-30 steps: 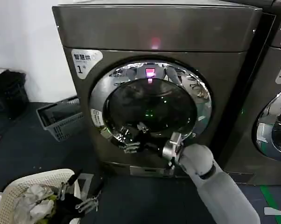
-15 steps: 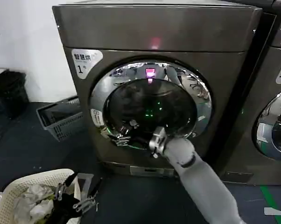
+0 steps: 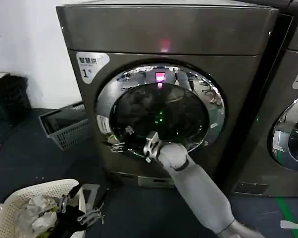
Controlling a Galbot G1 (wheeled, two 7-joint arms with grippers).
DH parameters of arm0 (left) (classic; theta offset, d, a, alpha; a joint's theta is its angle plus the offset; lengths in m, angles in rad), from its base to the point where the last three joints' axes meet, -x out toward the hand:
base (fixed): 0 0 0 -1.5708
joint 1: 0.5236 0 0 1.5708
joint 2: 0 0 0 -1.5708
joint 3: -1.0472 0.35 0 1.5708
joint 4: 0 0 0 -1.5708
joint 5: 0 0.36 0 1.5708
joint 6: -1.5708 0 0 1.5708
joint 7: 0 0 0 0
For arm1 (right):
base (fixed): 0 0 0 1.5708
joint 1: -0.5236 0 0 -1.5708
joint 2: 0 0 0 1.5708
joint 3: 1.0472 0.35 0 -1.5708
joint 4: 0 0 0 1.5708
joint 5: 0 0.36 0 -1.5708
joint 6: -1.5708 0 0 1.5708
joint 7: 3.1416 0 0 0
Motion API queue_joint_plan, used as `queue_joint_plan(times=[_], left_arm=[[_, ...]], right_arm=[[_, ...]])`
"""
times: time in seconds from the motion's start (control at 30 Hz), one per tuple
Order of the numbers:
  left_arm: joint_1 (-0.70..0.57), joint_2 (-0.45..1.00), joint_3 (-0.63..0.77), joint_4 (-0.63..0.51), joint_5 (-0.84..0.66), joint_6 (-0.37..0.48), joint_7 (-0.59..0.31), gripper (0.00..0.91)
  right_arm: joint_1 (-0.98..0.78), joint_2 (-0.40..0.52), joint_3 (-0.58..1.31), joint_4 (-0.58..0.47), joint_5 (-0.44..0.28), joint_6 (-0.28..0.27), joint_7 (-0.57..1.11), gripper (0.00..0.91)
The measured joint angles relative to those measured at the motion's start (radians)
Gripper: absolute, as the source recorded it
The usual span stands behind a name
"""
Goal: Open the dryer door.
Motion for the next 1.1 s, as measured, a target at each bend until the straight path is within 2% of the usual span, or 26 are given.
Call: queue_joint_plan(times=[0.23, 0.4, 0.53, 0.63, 0.8, 0.9, 1.1], left_arm=[[-0.003, -0.001, -0.015, -0.001, -0.02, 0.028, 0.007, 0.907], [-0.006, 0.004, -0.016, -0.008, 0.017, 0.043, -0.009, 0.907], [-0.023, 0.013, -0.03, -0.004, 0.005, 0.088, -0.032, 0.907], [-0.037, 0.029, -0.046, 0.011, -0.033, 0.09, -0.036, 0.907], [-0.062, 0.046, -0.099, 0.059, -0.097, 0.029, 0.071, 0.907], [-0.078, 0.065, -0.153, 0.097, -0.134, 0.03, 0.122, 0.907], [-0.123, 0.113, -0.265, 0.159, -0.216, 0.095, 0.131, 0.907]], right_arm=[[0.003, 0.0, -0.002, -0.007, 0.008, -0.007, -0.039, 0.907], [0.001, -0.008, 0.001, 0.004, 0.048, -0.027, -0.082, 0.907], [0.0, -0.018, 0.005, 0.013, 0.052, -0.024, -0.133, 0.907], [-0.004, -0.025, 0.005, 0.021, 0.057, -0.023, -0.167, 0.907], [-0.019, -0.043, 0.015, 0.047, 0.06, -0.018, -0.225, 0.907], [-0.028, -0.057, 0.018, 0.065, 0.07, -0.014, -0.272, 0.907], [-0.051, -0.091, 0.029, 0.105, 0.075, -0.001, -0.378, 0.907]])
